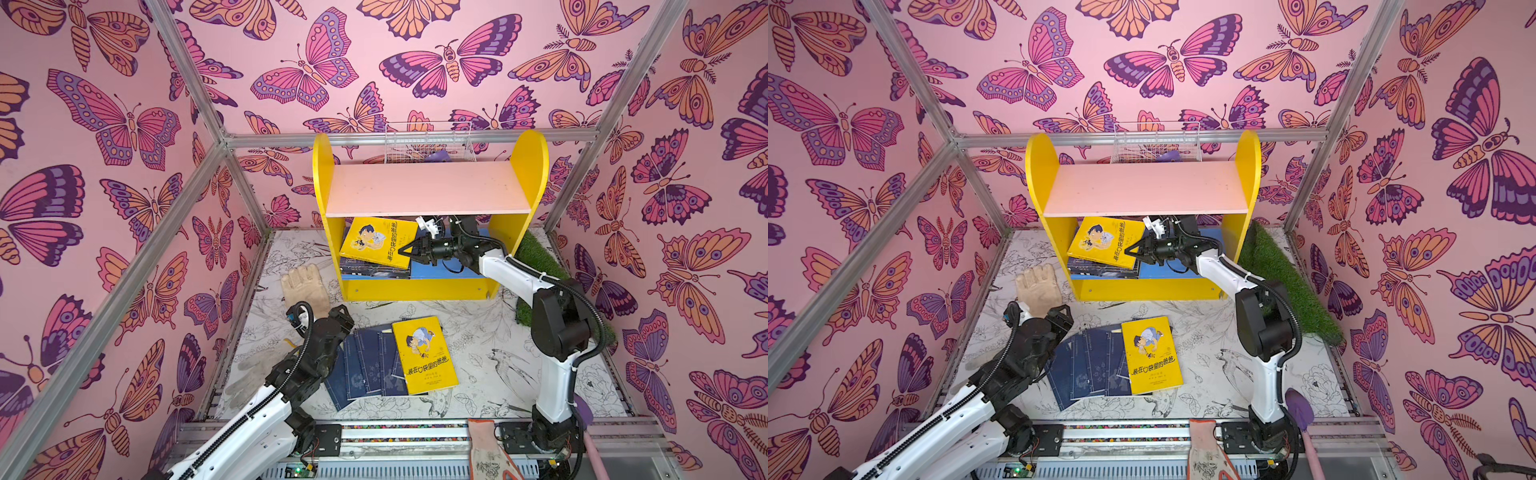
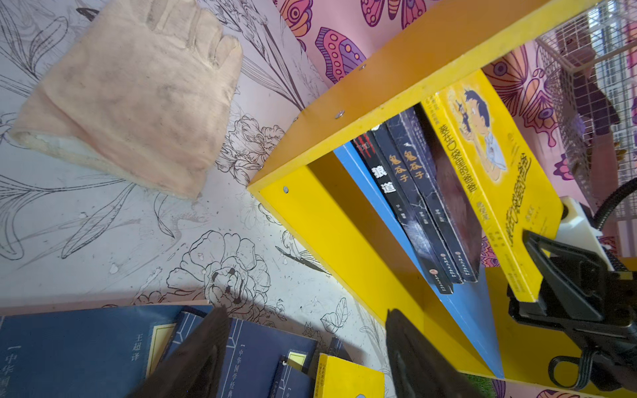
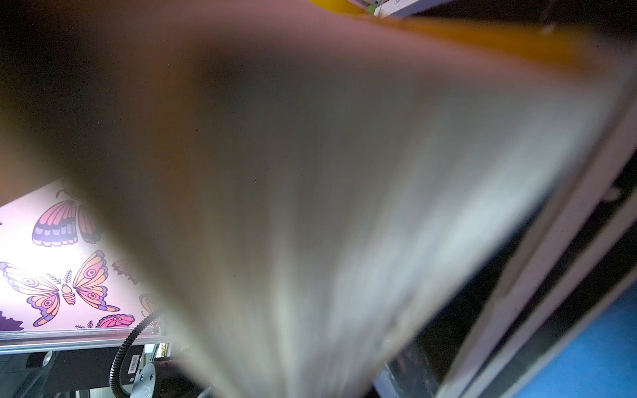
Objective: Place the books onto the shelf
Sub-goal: 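Lay the yellow book on the shelf stack with right gripper while left withdraws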
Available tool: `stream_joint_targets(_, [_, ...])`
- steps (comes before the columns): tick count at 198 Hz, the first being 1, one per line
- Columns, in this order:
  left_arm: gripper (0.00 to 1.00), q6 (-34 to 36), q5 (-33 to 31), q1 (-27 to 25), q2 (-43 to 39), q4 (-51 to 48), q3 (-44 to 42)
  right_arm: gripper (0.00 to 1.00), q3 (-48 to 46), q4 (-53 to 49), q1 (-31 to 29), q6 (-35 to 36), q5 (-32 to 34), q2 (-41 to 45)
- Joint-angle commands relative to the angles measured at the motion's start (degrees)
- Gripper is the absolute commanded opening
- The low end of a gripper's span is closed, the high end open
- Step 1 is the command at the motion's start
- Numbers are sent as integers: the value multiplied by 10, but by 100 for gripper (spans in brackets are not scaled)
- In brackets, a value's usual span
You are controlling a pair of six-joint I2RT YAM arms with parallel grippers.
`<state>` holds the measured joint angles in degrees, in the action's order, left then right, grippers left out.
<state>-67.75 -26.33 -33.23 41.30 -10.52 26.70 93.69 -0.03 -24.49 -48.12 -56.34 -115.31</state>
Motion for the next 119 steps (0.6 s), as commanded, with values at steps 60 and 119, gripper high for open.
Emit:
stream_joint_targets(60, [74, 2, 24, 4, 37, 12, 19, 4, 36, -44, -4, 86, -69, 18])
stream_joint_targets(119, [74, -1, 38, 4, 60, 21, 27, 12, 104, -111, -4, 113, -59, -31])
